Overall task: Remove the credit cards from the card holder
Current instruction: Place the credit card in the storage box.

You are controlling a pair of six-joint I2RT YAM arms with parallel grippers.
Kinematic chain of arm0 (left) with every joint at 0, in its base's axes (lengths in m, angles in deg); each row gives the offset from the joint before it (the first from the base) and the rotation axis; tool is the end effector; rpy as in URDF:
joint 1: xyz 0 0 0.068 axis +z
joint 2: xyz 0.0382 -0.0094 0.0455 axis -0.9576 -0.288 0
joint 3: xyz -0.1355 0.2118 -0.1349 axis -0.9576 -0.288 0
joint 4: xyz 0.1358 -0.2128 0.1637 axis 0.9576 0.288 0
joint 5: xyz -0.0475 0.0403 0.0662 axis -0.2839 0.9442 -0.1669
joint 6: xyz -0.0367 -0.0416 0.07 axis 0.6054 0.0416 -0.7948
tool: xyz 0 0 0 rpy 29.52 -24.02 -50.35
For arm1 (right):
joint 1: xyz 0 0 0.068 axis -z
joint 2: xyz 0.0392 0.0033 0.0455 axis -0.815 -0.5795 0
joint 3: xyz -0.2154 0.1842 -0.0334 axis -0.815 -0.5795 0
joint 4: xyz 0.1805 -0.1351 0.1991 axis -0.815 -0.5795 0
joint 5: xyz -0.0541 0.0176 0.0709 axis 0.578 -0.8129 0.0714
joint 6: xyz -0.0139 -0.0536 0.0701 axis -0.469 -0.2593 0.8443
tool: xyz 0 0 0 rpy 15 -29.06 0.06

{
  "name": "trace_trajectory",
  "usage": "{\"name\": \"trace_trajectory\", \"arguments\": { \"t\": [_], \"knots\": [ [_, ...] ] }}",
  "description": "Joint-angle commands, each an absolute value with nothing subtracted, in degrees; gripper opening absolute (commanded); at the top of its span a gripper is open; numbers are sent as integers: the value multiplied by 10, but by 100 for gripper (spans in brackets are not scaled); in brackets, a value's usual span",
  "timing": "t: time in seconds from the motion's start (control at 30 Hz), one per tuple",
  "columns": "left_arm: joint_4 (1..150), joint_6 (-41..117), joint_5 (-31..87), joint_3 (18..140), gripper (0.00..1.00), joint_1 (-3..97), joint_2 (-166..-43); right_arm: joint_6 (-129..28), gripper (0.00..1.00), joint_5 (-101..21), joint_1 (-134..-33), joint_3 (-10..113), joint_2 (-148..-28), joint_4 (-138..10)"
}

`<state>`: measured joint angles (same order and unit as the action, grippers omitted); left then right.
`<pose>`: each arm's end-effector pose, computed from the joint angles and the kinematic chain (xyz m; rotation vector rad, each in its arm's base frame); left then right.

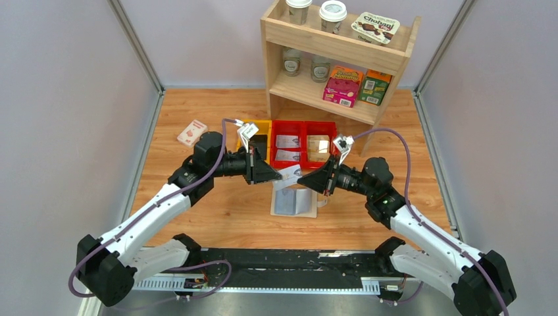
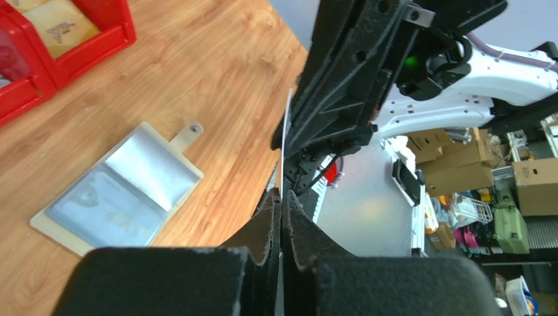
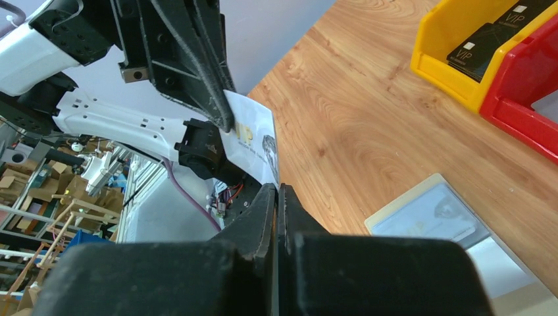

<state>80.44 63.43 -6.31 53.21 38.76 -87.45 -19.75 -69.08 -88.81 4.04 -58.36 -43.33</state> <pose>0.2129 -0.2117 0.3133 0.5417 1.9863 -1.5091 0.1978 0.1923 0.2632 -0.4985 1.7719 1.4429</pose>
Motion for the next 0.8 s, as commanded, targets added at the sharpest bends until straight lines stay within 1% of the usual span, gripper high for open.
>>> {"name": "trace_trajectory", "arguments": {
  "t": [0.0, 0.03, 0.07, 0.1, 0.13, 0.17, 0.2, 0.23, 0.27, 0.3, 0.37, 0.47, 0.53, 0.6, 0.67, 0.77],
  "knots": [
    [839, 605, -70, 573, 2, 399, -886, -208, 0, -697, -890, 75, -593, -410],
    [861, 598, -58, 576, 6, 407, -886, -214, 0, -687, -890, 82, -597, -427],
    [879, 591, -46, 585, 20, 421, -885, -221, 0, -679, -890, 90, -601, -444],
    [932, 570, 0, 592, 31, 430, -882, -228, 0, -665, -890, 98, -607, -463],
    [961, 543, 27, 613, 49, 444, -882, -234, 0, -649, -890, 109, -615, -479],
    [1020, 526, 75, 637, 56, 451, -883, -239, 0, -630, -890, 126, -625, -502],
    [1067, 502, 97, 648, 65, 465, -883, -247, 0, -603, -890, 141, -638, -533],
    [1095, 492, 151, 673, 68, 472, -882, -255, 0, -579, -890, 160, -652, -560],
    [1137, 469, 179, 684, 71, 479, -881, -260, 0, -551, -890, 179, -670, -593],
    [1152, 459, 251, 705, 73, 480, -874, -264, 0, -524, -890, 202, -689, -618],
    [1184, 432, 359, 720, 81, 480, -856, -270, 0, -480, -890, 243, -733, -677],
    [1178, 395, 504, 707, 84, 480, -808, -263, 0, -407, -890, 307, -798, -725],
    [1148, 380, 565, 674, 84, 480, -777, -247, 0, -358, -890, 352, -849, -759],
    [1120, 380, 602, 632, 84, 480, -749, -231, 0, -324, -890, 392, -899, -777],
    [1128, 374, 617, 612, 84, 485, -728, -220, 0, -295, -890, 424, -944, -783],
    [1118, 375, 645, 596, 84, 485, -699, -204, 0, -285, -890, 483, -1019, -801]
  ]
}}
